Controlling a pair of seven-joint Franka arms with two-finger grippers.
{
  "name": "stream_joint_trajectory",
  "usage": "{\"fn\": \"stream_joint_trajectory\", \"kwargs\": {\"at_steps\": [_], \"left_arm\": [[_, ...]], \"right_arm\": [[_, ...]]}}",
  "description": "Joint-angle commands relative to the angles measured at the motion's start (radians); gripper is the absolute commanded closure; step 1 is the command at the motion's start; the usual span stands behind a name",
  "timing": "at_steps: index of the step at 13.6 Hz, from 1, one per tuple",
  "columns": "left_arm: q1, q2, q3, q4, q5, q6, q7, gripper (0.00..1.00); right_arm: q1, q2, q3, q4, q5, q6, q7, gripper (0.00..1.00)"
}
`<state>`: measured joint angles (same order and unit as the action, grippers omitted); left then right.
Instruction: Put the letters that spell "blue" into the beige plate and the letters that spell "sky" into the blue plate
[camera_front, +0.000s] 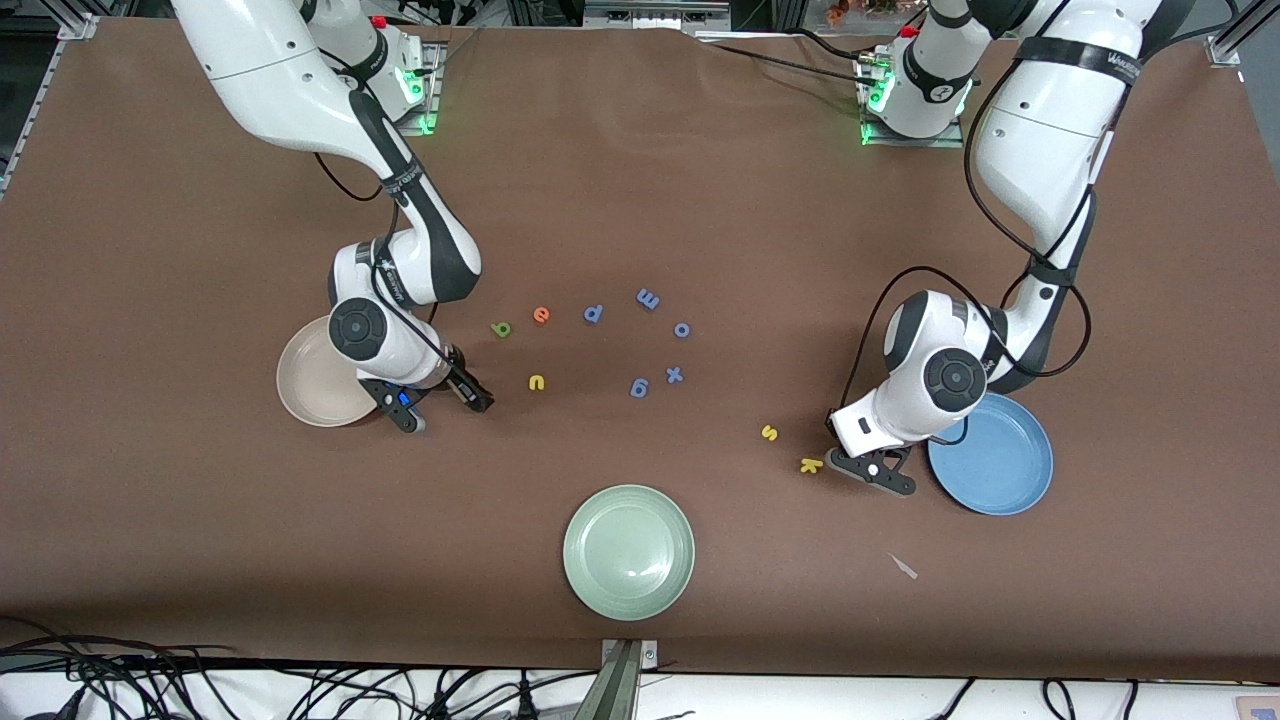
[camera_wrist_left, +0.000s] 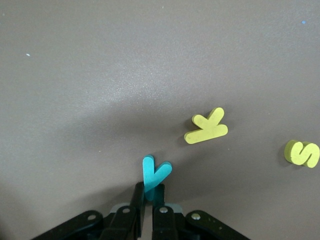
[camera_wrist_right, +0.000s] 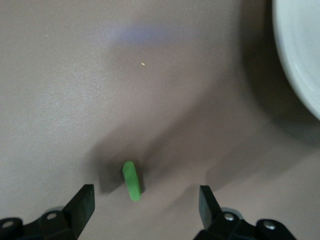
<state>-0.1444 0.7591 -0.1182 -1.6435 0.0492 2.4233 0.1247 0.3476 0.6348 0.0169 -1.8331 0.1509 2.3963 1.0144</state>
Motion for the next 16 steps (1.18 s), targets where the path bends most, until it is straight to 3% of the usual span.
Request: {"fn": "stream_joint_trajectory", "kwargs": {"at_steps": [1,3,6,8,10,11,12,14,16], "left_arm": [[0.009,-0.024,0.003,0.005,-0.012,0.002,0.024,1.0],[0.037,-0.096,0.002,-0.027,-0.009,-0.019,0.027,1.0],[0.11,-0.236,0.002,-0.177,-0.006,-0.023,0.033,1.0],[0.163,-0.277,0.002,-0.231,-0.005,-0.023,0.108,1.0],[0.199,-0.282,0.018,-0.24,-0.006,-0.021,0.196,1.0],[0.2,-0.279,0.037,-0.24,-0.006,-0.02,0.206,0.95],[0.198,-0.273,0.048,-0.239,-0.006,-0.015,0.208,0.8],[0.19,-0.27,0.06,-0.239,-0.009,-0.009,0.207,0.33],[0.177,-0.27,0.058,-0.234,-0.015,-0.009,0.193,0.27]], "right_arm": [[0.002,0.013,-0.002,0.003,0.007,0.017,-0.037,0.17],[0.001,0.014,-0.002,0.005,0.004,0.018,-0.039,0.32],[0.001,0.017,-0.002,0.008,0.003,0.017,-0.054,0.71],[0.002,0.017,-0.002,0.008,0.003,0.017,-0.056,0.91],[0.002,0.02,-0.002,0.008,0.003,0.017,-0.056,1.0],[0.002,0.026,-0.002,0.008,0.001,0.017,-0.054,1.0],[0.002,0.026,-0.002,0.008,0.001,0.017,-0.053,1.0],[0.002,0.019,-0.002,0.044,0.001,-0.012,-0.063,1.0],[-0.001,0.009,-0.005,0.127,-0.011,-0.185,-0.124,1.0]]}}
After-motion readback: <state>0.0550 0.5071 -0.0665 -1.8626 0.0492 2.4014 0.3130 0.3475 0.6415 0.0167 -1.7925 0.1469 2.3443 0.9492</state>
